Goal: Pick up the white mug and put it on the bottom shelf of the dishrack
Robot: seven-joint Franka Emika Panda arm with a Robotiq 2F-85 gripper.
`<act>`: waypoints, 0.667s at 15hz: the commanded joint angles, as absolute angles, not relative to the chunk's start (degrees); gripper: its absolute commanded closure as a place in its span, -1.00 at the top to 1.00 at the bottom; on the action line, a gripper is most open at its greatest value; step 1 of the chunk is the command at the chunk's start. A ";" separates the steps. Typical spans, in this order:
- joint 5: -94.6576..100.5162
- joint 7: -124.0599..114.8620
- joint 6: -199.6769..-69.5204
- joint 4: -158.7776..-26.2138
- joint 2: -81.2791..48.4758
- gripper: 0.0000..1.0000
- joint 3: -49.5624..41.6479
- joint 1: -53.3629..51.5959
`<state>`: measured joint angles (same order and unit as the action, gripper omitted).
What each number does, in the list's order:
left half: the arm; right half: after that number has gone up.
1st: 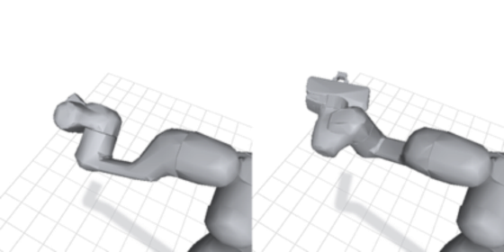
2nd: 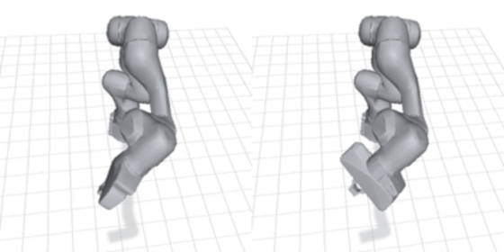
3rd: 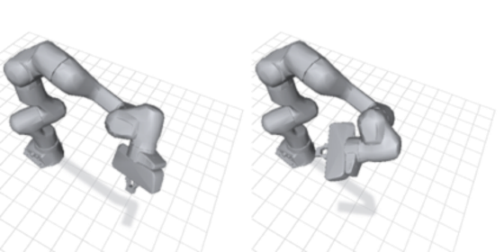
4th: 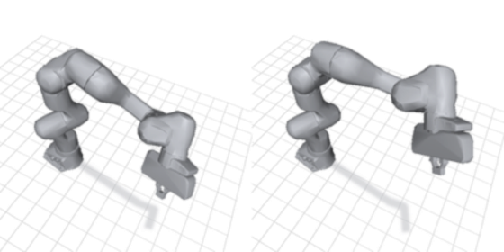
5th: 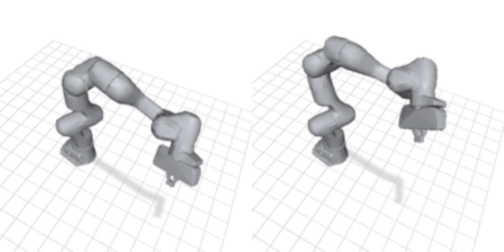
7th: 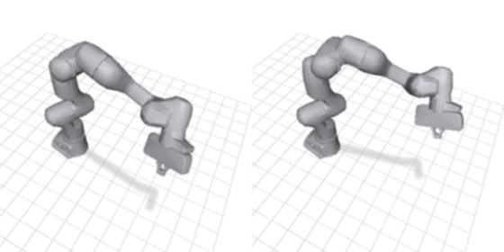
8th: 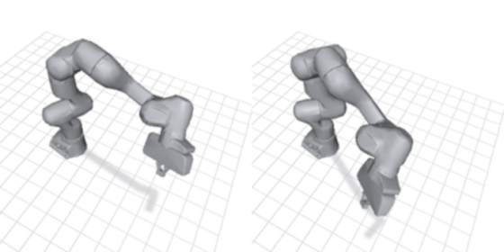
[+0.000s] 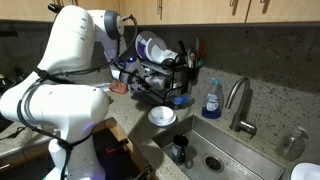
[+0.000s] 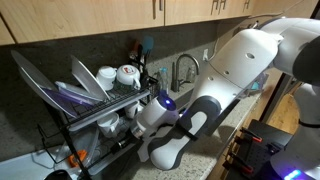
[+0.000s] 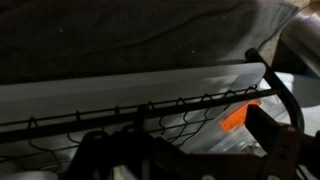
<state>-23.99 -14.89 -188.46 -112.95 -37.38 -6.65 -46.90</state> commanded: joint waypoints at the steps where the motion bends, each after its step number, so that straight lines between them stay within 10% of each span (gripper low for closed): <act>1: -22.71 -16.11 -188.68 -121.63 -30.66 1.00 -3.77 -46.43; 8: -25.68 -15.44 -187.71 -130.21 -23.94 1.00 -6.40 -52.36; 10: -26.31 -15.57 -186.86 -132.17 -22.49 0.47 -9.16 -55.56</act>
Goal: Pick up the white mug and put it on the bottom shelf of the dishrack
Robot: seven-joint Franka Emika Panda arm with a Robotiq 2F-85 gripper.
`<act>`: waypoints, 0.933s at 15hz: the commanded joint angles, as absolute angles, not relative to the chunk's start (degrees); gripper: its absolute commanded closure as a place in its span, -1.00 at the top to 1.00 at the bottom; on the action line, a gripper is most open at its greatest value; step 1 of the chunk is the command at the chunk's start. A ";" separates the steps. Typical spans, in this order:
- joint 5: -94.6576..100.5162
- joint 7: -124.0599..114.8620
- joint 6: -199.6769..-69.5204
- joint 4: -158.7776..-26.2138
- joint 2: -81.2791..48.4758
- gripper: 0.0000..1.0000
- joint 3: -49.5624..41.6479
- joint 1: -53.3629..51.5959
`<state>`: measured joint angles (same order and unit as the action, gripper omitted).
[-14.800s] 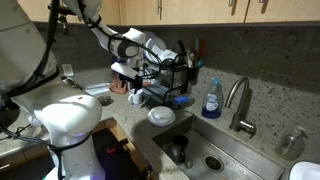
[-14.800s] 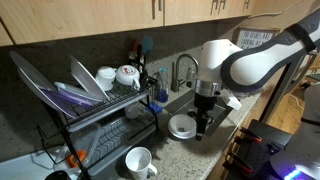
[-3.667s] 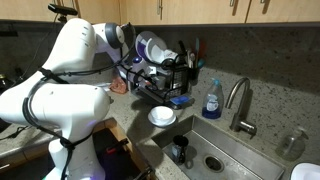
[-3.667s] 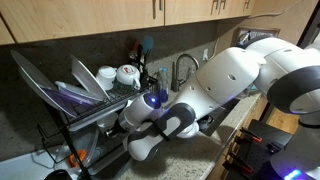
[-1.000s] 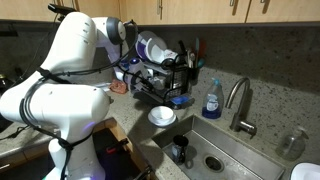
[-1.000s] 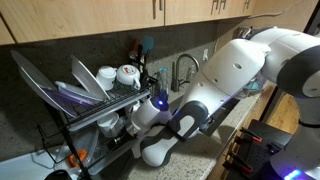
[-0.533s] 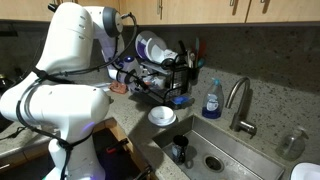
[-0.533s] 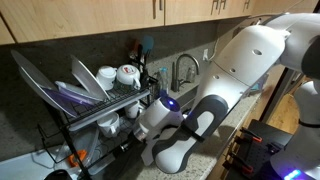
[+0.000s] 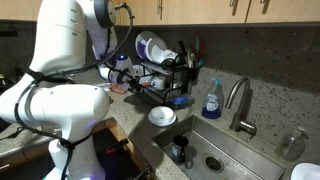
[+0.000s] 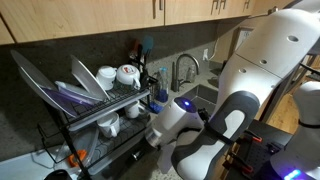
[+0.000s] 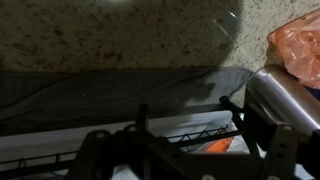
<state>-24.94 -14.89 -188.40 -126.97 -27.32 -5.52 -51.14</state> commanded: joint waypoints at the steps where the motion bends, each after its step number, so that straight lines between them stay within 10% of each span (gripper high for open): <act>1: -26.74 -15.67 -186.78 -132.81 -22.27 0.31 -11.51 -57.80; 9: -28.08 -15.38 -186.43 -133.05 -23.74 -0.91 -27.99 -72.47; 14: -27.48 -15.27 -187.54 -130.55 -25.16 -0.98 -26.69 -71.36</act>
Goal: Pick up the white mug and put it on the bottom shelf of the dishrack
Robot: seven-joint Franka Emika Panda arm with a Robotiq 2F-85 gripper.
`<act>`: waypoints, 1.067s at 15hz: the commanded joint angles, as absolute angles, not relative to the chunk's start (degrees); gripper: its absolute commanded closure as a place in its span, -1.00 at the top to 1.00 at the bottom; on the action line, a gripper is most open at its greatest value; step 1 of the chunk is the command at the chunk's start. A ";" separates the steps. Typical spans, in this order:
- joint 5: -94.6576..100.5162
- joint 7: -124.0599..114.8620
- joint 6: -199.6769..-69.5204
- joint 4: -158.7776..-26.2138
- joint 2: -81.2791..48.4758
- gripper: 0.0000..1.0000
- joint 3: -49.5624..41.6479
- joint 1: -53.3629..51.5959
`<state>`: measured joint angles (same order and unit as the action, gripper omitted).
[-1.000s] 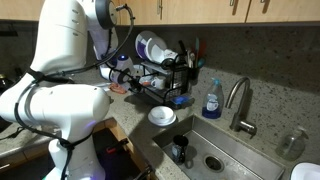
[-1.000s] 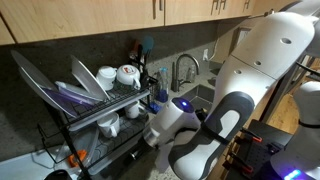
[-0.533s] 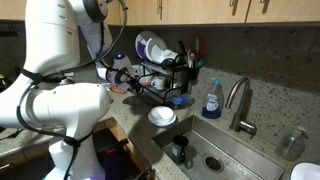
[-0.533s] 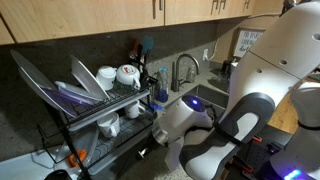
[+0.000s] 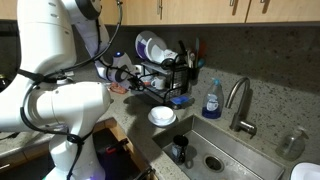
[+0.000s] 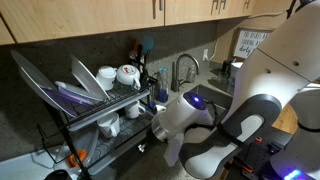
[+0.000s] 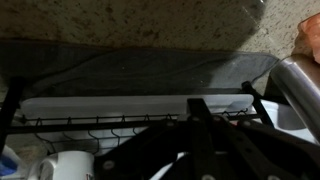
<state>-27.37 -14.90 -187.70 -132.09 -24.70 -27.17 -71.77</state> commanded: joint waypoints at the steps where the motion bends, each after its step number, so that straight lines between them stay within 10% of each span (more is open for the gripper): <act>1: -27.56 -15.45 -187.90 -129.72 -25.91 -0.99 -26.49 -71.02; 16: -30.28 -16.73 -191.12 -114.97 -40.28 -1.00 -31.22 -71.11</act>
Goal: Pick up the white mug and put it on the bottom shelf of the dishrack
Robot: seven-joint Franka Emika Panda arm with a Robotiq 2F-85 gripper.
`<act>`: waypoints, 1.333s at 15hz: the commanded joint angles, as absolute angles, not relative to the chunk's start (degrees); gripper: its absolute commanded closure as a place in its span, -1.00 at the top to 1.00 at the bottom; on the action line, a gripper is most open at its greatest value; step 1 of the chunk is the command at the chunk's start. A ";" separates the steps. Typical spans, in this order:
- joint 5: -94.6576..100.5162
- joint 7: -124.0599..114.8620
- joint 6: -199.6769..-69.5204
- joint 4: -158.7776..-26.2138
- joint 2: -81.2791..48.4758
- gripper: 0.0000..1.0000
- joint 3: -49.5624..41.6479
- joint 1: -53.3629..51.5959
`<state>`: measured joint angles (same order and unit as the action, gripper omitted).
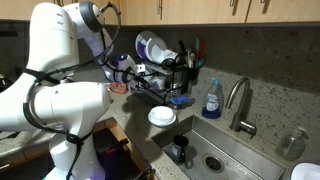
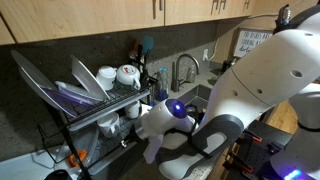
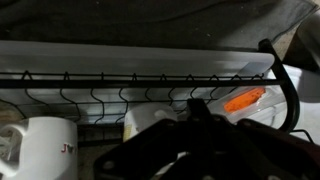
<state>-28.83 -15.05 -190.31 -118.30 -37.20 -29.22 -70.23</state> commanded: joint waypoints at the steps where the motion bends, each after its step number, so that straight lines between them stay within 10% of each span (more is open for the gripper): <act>1: -30.61 -16.84 -190.87 -113.84 -41.26 -1.00 -31.73 -71.07; 20: -33.71 -23.13 -183.43 -96.84 -56.06 -1.00 -41.29 -72.03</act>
<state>-32.61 -20.82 -186.36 -100.13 -53.24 -38.14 -70.87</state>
